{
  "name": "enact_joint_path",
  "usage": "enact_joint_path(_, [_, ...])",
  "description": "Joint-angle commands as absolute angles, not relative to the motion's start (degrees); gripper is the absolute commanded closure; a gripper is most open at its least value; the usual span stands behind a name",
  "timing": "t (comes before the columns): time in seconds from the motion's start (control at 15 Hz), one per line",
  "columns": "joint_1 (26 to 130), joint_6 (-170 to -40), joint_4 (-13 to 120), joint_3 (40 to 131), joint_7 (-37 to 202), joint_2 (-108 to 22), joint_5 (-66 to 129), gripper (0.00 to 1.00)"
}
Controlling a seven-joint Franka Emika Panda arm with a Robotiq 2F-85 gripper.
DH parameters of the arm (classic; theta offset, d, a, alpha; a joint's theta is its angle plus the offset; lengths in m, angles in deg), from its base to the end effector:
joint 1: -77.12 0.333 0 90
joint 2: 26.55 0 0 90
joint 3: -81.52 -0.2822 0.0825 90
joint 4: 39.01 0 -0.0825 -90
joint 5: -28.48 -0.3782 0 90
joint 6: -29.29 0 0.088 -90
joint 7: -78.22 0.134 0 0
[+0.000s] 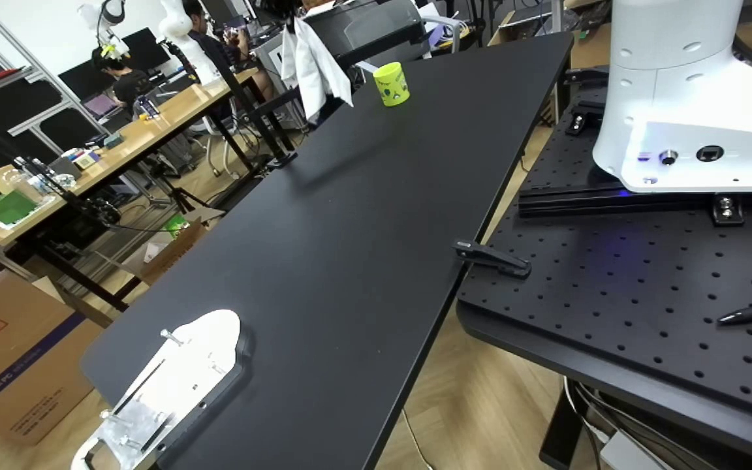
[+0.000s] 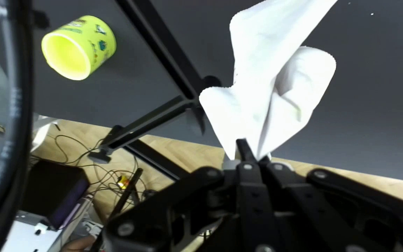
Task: Get the white towel from the table and place it on the black stand
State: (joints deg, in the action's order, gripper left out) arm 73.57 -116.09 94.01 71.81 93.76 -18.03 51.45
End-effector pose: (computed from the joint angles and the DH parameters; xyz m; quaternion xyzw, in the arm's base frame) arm 0.5255 0.0556 0.3834 0.9706 0.0630 0.2003 0.1174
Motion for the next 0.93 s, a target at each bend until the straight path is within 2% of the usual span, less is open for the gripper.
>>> enact_joint_path(0.0, [72.99, -109.45, 96.71, 75.19, 94.28, -7.69, 51.35, 1.0])
enact_joint_path(0.4, [69.3, -105.43, 99.48, 78.15, 93.88, -1.45, 51.83, 1.0])
enact_joint_path(0.87, [67.35, -112.2, 105.56, 80.0, 94.43, -5.86, 50.51, 1.0])
